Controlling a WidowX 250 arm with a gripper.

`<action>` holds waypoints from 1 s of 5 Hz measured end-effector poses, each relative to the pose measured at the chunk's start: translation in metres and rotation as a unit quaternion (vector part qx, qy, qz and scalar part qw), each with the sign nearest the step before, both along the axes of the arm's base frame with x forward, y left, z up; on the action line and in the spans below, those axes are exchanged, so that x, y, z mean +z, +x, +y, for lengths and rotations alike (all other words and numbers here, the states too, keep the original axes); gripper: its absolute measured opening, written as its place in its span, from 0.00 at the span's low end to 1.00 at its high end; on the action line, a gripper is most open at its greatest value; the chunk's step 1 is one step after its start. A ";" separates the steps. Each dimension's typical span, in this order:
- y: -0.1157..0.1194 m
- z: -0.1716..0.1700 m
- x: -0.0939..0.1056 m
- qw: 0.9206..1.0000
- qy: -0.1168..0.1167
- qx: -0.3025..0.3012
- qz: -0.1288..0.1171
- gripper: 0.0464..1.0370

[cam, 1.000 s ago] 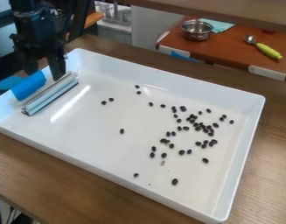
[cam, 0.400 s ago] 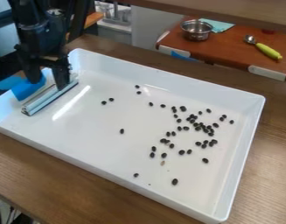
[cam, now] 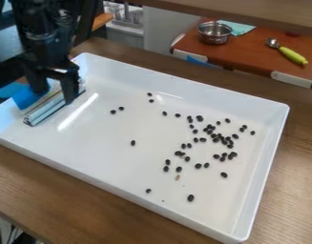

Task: Sweep into pile

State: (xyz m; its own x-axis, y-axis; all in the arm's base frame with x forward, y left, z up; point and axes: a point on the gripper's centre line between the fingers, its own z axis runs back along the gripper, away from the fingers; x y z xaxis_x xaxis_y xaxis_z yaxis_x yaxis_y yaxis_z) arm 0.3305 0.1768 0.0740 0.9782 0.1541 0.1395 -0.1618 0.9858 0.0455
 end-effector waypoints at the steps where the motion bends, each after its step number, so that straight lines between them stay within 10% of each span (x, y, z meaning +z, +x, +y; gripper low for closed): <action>1: -0.001 -0.001 -0.009 1.000 0.011 0.001 0.009 0.93; 3: -0.004 -0.008 -0.020 1.000 0.016 -0.010 0.017 0.36; 5: -0.007 -0.027 -0.020 0.999 -0.001 -0.009 0.034 0.34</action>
State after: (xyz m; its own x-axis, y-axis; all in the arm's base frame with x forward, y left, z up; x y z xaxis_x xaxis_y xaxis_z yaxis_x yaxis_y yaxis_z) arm 0.3236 0.1493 0.0540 0.9880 0.1361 0.0728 -0.1401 0.9887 0.0527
